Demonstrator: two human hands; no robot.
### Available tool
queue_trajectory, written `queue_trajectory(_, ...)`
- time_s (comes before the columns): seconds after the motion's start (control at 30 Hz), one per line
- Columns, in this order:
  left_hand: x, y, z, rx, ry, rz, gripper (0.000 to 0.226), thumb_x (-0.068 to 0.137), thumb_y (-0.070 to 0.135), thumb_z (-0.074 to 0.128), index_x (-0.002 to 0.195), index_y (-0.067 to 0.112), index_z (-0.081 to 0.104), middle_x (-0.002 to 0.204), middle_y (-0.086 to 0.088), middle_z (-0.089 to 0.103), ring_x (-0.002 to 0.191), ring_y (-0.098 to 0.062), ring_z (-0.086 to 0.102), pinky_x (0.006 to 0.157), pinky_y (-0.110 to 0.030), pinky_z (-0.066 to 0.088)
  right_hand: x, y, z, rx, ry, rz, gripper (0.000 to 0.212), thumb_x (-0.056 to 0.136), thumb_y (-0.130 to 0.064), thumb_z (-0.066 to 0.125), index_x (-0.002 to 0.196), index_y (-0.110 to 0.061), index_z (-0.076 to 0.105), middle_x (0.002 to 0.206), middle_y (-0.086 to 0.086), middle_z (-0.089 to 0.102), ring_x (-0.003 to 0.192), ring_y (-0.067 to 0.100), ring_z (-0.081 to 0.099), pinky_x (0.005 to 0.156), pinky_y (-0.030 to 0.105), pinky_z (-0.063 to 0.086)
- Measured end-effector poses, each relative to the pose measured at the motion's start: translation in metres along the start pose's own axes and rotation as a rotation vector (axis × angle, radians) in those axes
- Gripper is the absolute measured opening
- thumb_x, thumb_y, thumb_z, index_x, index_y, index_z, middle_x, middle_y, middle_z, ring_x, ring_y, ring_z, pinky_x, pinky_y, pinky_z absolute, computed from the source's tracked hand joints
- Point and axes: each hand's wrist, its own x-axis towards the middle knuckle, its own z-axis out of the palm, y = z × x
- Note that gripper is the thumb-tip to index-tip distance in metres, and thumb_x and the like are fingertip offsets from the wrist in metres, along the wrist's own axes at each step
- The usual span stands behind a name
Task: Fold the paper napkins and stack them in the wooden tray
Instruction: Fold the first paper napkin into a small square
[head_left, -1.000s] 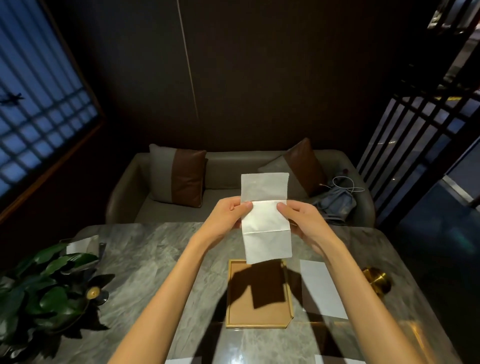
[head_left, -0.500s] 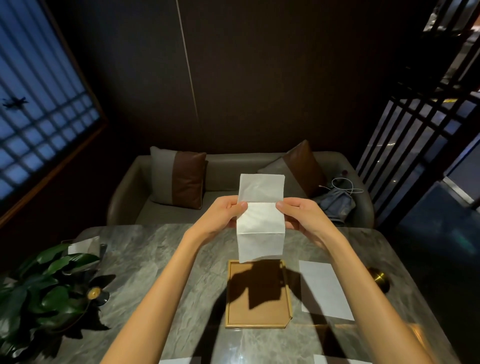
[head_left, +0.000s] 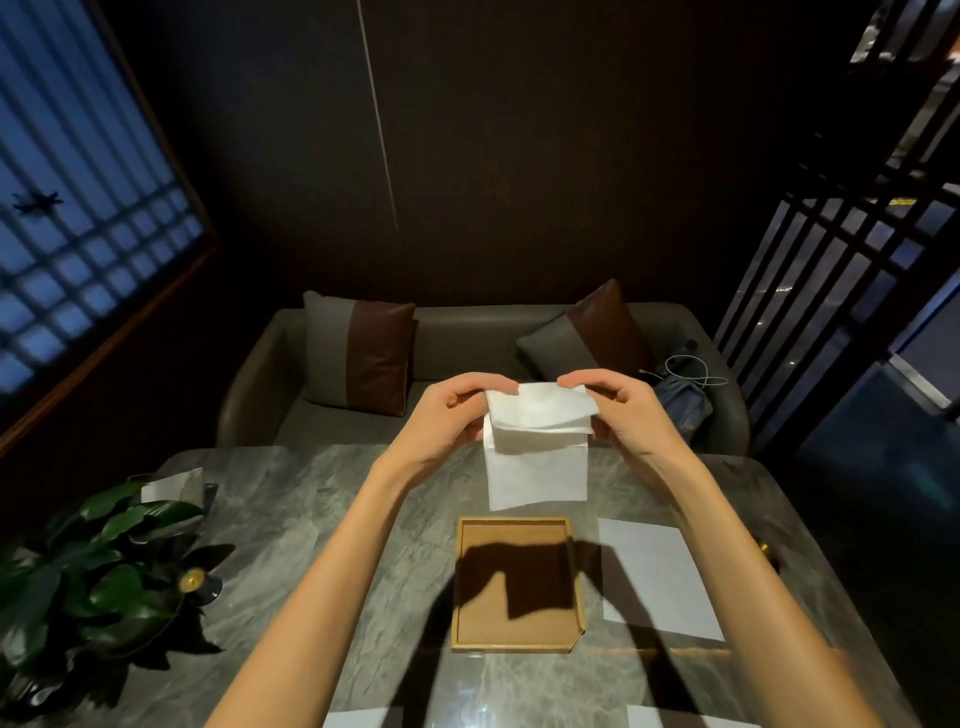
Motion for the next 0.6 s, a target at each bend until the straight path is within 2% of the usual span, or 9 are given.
queue_trajectory(0.07,0.000,0.001,0.001,-0.156,0.022,-0.051,0.023,0.101,0.026,0.055,0.121,0.029,0.067,0.107,-0.010,0.071,0.089,-0.034,0.063,0.072,-0.038,0.055,0.001,-0.003,0.002,-0.025,0.036,-0.063,0.022,0.096,-0.017,0.064,0.096,-0.033,0.079,0.100,-0.010,0.077,0.091,0.011,0.072,0.070,0.027,0.061)
queue_trajectory(0.13,0.001,0.000,0.004,-0.272,0.005,-0.137,0.031,0.100,0.038,0.054,0.127,0.026,0.061,0.114,-0.012,0.074,0.098,-0.033,0.072,0.076,-0.038,0.062,0.002,-0.007,0.003,-0.042,0.063,-0.136,0.026,0.096,-0.014,0.063,0.093,-0.035,0.079,0.099,-0.011,0.077,0.091,0.009,0.072,0.068,0.021,0.059)
queue_trajectory(0.27,-0.003,-0.004,0.012,-0.183,-0.039,-0.213,0.038,0.093,0.047,0.064,0.126,0.027,0.064,0.120,-0.009,0.073,0.106,-0.028,0.073,0.083,-0.036,0.061,0.003,-0.012,0.004,-0.168,0.082,-0.226,0.028,0.097,-0.016,0.062,0.093,-0.041,0.073,0.095,-0.029,0.073,0.095,-0.003,0.067,0.071,0.011,0.055)
queue_trajectory(0.37,-0.008,-0.005,0.010,-0.163,-0.071,-0.179,0.049,0.090,0.036,0.071,0.134,0.023,0.055,0.120,-0.006,0.074,0.106,-0.026,0.073,0.082,-0.031,0.060,0.002,-0.013,0.006,-0.222,0.081,-0.242,0.029,0.098,-0.017,0.061,0.095,-0.044,0.071,0.095,-0.035,0.071,0.098,-0.006,0.066,0.074,0.008,0.054)
queue_trajectory(0.43,-0.009,-0.004,0.008,-0.120,-0.060,-0.156,0.048,0.091,0.024,0.072,0.134,0.021,0.052,0.117,-0.006,0.076,0.102,-0.023,0.075,0.076,-0.026,0.060,0.003,-0.015,0.006,-0.193,0.083,-0.200,0.027,0.099,-0.024,0.059,0.101,-0.049,0.070,0.102,-0.034,0.070,0.102,-0.006,0.065,0.076,0.011,0.055)
queue_trajectory(0.5,-0.008,-0.001,0.008,-0.075,-0.036,-0.137,0.045,0.093,0.016,0.069,0.134,0.020,0.050,0.113,-0.004,0.077,0.099,-0.020,0.076,0.070,-0.020,0.058,0.004,-0.013,0.005,-0.028,0.028,-0.055,0.021,0.100,-0.040,0.054,0.112,-0.052,0.067,0.109,-0.026,0.072,0.104,-0.001,0.069,0.075,0.018,0.058)
queue_trajectory(0.57,-0.006,-0.001,0.007,-0.056,-0.009,-0.120,0.043,0.095,0.013,0.066,0.134,0.021,0.049,0.111,-0.001,0.078,0.098,-0.018,0.076,0.069,-0.018,0.057,0.005,-0.009,0.005,0.093,-0.070,0.124,0.030,0.092,-0.062,0.051,0.114,-0.050,0.066,0.109,-0.016,0.076,0.101,0.009,0.073,0.073,0.025,0.060)
queue_trajectory(0.6,-0.005,-0.001,0.005,-0.047,0.000,-0.112,0.042,0.096,0.012,0.065,0.134,0.021,0.049,0.110,0.000,0.078,0.097,-0.018,0.076,0.069,-0.018,0.057,0.002,-0.007,0.005,0.067,-0.111,0.186,0.036,0.083,-0.072,0.053,0.107,-0.051,0.070,0.106,-0.014,0.077,0.098,0.011,0.074,0.071,0.026,0.060)
